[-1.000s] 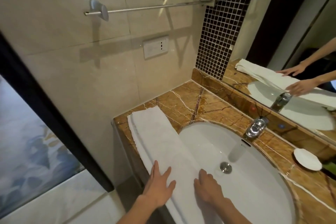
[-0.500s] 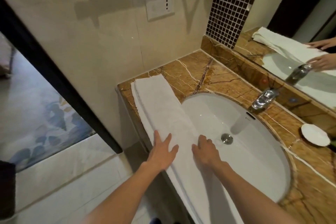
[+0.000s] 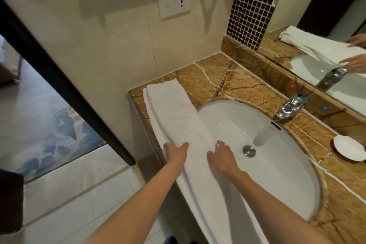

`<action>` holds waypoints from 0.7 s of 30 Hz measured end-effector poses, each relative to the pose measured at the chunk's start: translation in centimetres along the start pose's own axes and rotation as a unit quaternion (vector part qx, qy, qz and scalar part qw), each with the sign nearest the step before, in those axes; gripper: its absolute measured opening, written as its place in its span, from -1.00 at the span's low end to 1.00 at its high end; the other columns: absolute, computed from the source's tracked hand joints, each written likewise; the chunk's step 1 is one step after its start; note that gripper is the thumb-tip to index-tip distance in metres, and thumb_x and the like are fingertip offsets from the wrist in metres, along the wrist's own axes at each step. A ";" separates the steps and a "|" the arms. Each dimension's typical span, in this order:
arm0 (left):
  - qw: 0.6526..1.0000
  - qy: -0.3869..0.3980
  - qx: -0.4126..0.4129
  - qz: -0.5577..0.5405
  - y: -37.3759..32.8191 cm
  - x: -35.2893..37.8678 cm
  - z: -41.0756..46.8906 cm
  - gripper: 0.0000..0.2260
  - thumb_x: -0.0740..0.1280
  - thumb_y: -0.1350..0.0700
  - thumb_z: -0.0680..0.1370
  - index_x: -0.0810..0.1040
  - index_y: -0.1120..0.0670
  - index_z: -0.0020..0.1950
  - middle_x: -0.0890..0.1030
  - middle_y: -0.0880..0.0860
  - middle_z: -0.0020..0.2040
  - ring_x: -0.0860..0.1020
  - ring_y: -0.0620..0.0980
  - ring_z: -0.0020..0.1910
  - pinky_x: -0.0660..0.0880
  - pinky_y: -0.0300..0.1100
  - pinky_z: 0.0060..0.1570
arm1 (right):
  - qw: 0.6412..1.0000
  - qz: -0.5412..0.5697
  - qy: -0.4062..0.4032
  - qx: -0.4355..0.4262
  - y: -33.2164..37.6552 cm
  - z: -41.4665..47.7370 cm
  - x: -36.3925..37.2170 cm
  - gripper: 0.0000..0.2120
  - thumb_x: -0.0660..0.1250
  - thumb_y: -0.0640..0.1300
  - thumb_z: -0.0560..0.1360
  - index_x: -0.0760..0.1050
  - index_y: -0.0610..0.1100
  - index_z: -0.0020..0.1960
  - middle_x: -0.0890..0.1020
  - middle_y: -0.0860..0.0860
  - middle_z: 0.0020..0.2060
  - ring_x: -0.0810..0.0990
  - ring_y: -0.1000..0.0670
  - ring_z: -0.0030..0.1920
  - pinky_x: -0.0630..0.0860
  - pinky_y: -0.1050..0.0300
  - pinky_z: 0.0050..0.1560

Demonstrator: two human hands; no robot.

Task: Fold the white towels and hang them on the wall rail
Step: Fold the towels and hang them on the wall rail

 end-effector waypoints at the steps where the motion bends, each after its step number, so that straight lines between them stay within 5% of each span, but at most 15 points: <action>1: 0.999 0.004 -0.040 -0.021 0.1 0.0 0.3 -0.43 0.38 0.09 0.50 0.23 0.25 0.42 0.46 0.17 0.29 0.49 0.18 0.19 0.46 0.06 0.22 | 1.000 0.002 0.009 0.004 0.0 0.1 -0.1 -0.48 0.23 0.00 0.53 0.22 -0.20 0.41 0.40 -0.20 0.26 0.39 -0.21 0.29 0.34 -0.03 0.27; 5: 0.994 0.027 -0.075 -0.077 0.1 0.3 0.8 -0.54 0.41 0.12 0.50 0.39 0.28 0.31 0.56 0.21 0.18 0.56 0.18 0.09 0.52 0.03 0.14 | 0.999 0.011 0.037 0.007 0.1 0.5 -0.4 -0.48 0.23 0.00 0.55 0.22 -0.24 0.40 0.42 -0.21 0.28 0.41 -0.20 0.29 0.34 0.01 0.24; 16: 0.984 0.145 0.050 -0.094 -5.7 1.9 -1.2 -0.70 0.28 0.23 0.57 0.42 0.18 0.31 0.60 0.11 0.13 0.60 0.08 0.05 0.57 -0.04 0.01 | 0.991 0.124 0.034 -0.017 3.1 0.9 -3.3 -0.43 0.12 0.09 0.61 0.12 -0.14 0.53 0.32 -0.14 0.45 0.32 -0.13 0.42 0.26 0.07 0.35; 19: 0.977 0.165 0.098 -0.088 -9.0 2.1 -2.1 -0.73 0.28 0.26 0.57 0.45 0.20 0.27 0.61 0.15 0.13 0.61 0.10 0.05 0.57 -0.01 0.01 | 0.973 0.230 0.026 0.023 5.1 1.7 -4.9 -0.49 0.03 0.16 0.61 0.35 -0.17 0.38 0.55 -0.15 0.23 0.52 -0.15 0.21 0.41 -0.03 0.28; 21: 0.972 0.180 0.118 -0.090 -11.4 1.9 -3.1 -0.82 0.27 0.28 0.56 0.49 0.16 0.15 0.61 0.17 0.12 0.61 0.12 0.05 0.57 0.03 0.04 | 0.944 0.321 0.041 0.064 6.7 1.8 -6.2 -0.50 -0.01 0.18 0.62 0.43 -0.19 0.24 0.64 -0.13 -0.04 0.61 -0.13 -0.06 0.51 0.02 0.00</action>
Point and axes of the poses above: each hand's wrist, its own z-axis towards the middle knuckle, its own x-axis out of the palm, y = z × x, the point moved 2 cm from there along z, towards the middle knuckle
